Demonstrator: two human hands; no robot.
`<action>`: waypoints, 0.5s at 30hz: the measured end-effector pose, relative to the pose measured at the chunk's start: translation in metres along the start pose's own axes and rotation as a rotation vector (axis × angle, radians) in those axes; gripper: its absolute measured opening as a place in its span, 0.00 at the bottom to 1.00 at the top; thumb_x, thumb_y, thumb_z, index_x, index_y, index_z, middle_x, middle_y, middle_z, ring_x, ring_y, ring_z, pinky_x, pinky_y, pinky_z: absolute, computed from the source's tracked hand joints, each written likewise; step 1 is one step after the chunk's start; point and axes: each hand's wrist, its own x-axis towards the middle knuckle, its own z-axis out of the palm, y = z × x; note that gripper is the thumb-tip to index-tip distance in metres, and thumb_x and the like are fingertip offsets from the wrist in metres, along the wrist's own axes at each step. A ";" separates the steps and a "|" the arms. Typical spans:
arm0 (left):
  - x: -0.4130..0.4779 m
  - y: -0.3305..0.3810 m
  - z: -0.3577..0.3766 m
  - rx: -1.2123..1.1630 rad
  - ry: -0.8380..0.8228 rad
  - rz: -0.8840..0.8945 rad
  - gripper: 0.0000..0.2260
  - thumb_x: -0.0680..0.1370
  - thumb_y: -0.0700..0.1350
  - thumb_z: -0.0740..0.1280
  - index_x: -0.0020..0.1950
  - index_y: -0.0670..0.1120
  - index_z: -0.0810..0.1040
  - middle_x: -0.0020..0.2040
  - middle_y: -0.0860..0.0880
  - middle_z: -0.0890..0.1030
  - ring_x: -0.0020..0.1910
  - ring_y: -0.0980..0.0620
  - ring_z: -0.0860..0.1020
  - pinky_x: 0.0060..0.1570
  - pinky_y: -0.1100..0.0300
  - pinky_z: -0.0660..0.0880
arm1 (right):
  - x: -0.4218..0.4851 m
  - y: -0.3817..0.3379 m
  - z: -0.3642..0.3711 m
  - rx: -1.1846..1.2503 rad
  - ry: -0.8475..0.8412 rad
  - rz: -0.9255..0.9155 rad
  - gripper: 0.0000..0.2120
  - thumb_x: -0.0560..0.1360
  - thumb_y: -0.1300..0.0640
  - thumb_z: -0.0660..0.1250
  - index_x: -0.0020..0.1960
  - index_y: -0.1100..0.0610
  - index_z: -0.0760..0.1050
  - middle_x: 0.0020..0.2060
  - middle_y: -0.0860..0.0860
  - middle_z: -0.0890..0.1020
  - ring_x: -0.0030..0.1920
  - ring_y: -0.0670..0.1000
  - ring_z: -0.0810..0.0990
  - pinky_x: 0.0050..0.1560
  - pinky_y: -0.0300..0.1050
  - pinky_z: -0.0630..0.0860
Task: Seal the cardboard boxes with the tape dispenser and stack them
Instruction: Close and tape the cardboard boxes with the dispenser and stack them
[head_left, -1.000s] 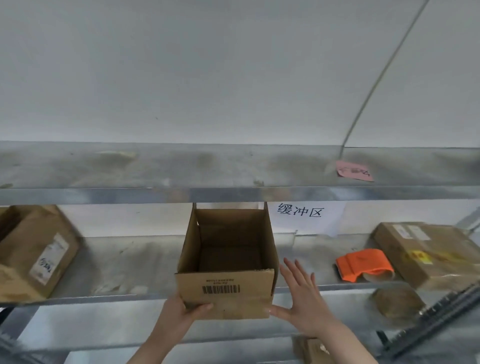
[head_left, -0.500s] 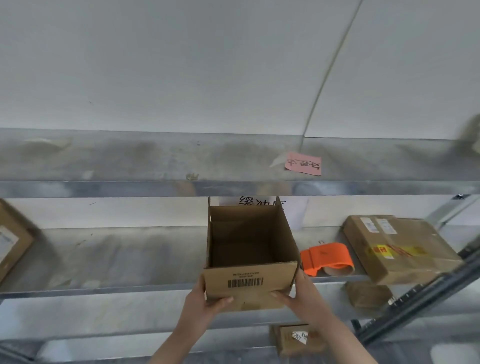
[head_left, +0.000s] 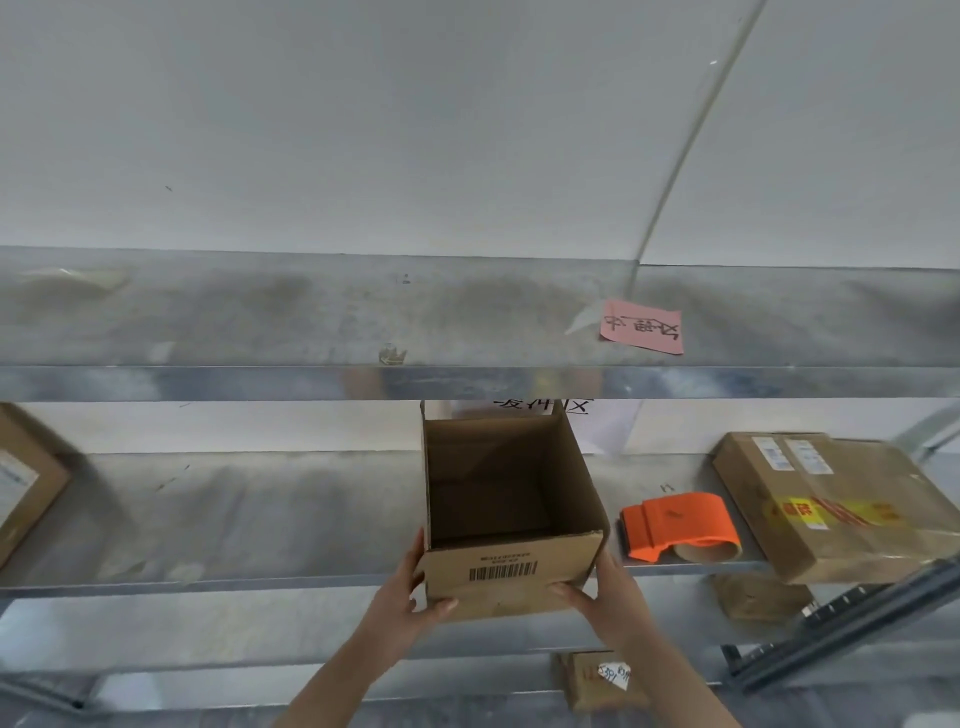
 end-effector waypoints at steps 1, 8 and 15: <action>-0.001 0.003 -0.006 0.037 -0.047 -0.001 0.56 0.57 0.66 0.76 0.77 0.57 0.48 0.68 0.61 0.68 0.65 0.59 0.69 0.62 0.65 0.67 | -0.002 -0.001 -0.001 0.011 0.011 0.007 0.36 0.70 0.44 0.72 0.71 0.46 0.58 0.67 0.47 0.73 0.67 0.51 0.72 0.67 0.49 0.71; 0.048 0.049 -0.094 0.281 -0.029 0.047 0.49 0.69 0.24 0.67 0.77 0.58 0.47 0.79 0.51 0.47 0.77 0.50 0.51 0.50 0.65 0.75 | -0.030 0.007 0.000 0.047 0.127 0.099 0.51 0.67 0.37 0.71 0.78 0.46 0.43 0.77 0.49 0.60 0.73 0.55 0.65 0.71 0.54 0.66; 0.112 0.091 -0.110 0.383 -0.111 0.116 0.50 0.68 0.26 0.71 0.76 0.60 0.49 0.79 0.52 0.52 0.77 0.49 0.53 0.61 0.57 0.69 | -0.043 0.005 0.045 0.177 0.124 0.195 0.53 0.71 0.47 0.74 0.78 0.49 0.37 0.77 0.50 0.57 0.74 0.52 0.63 0.71 0.49 0.65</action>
